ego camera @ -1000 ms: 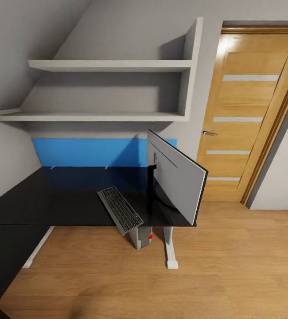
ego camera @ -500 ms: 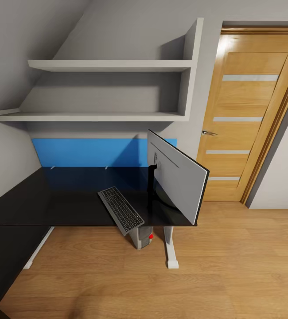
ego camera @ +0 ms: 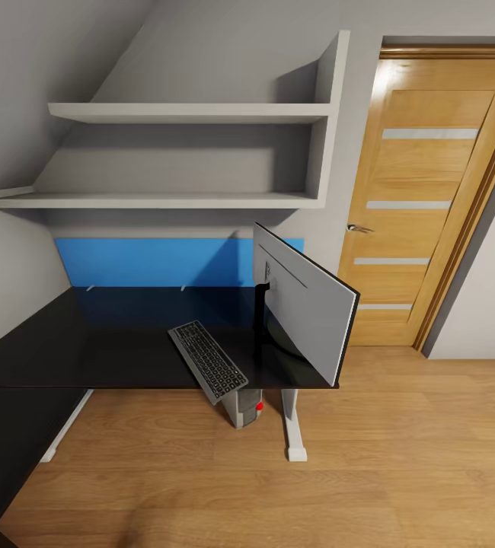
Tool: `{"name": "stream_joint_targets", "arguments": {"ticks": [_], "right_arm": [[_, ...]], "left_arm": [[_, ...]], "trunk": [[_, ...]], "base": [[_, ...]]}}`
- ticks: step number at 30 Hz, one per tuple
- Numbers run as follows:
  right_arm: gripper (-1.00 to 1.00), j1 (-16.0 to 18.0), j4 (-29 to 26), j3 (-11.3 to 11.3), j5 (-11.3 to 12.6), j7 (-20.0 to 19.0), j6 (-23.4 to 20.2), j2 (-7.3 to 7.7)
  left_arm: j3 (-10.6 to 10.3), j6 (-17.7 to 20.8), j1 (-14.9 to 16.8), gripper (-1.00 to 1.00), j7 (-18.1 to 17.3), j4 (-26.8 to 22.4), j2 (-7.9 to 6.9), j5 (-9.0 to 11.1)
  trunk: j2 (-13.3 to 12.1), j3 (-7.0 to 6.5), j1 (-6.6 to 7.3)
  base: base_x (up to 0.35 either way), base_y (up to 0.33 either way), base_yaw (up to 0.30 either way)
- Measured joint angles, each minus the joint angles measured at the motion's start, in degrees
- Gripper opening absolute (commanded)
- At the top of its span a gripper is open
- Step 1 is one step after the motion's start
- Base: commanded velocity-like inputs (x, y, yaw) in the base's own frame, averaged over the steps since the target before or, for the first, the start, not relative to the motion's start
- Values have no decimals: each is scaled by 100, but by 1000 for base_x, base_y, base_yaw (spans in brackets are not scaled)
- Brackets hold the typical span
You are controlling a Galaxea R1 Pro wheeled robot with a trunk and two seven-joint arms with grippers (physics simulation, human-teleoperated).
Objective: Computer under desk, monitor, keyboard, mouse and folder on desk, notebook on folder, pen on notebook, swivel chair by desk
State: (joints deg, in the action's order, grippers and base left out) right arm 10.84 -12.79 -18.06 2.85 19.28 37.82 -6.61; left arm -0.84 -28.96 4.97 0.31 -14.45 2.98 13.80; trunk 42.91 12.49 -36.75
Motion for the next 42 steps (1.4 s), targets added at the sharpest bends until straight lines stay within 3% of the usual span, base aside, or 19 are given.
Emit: {"name": "stream_joint_targets", "arguments": {"ticks": [3, 25, 32, 37, 42], "right_arm": [[100, 0, 0, 4, 1, -3, 1, 3], [100, 0, -42, 28, 30, 4, -6, 4], [100, 44, -450, 31, 52, -3, -63, -35], [100, 211, -998, 32, 60, -13, -571, -61], [100, 669, -1521, 32, 170, -189, -1900, -77]], "left_arm": [[-5, 2, 0, 100, 11, -8, 15, 1], [-7, 11, 0, 100, 56, -17, 37, 14], [-3, 13, 0, 100, 57, -19, 41, 15], [-2, 12, 0, 100, 57, -22, 38, 17], [-7, 18, 0, 100, 63, -31, 36, 18]], "trunk": [[0, 0, 0], [882, 395, -483], [1163, 521, -637], [1364, 611, -747], [1564, 701, -857]], "base": [[0, 0, 0], [0, 0, 0], [0, 0, 0], [0, 0, 0], [0, 0, 0]]}}
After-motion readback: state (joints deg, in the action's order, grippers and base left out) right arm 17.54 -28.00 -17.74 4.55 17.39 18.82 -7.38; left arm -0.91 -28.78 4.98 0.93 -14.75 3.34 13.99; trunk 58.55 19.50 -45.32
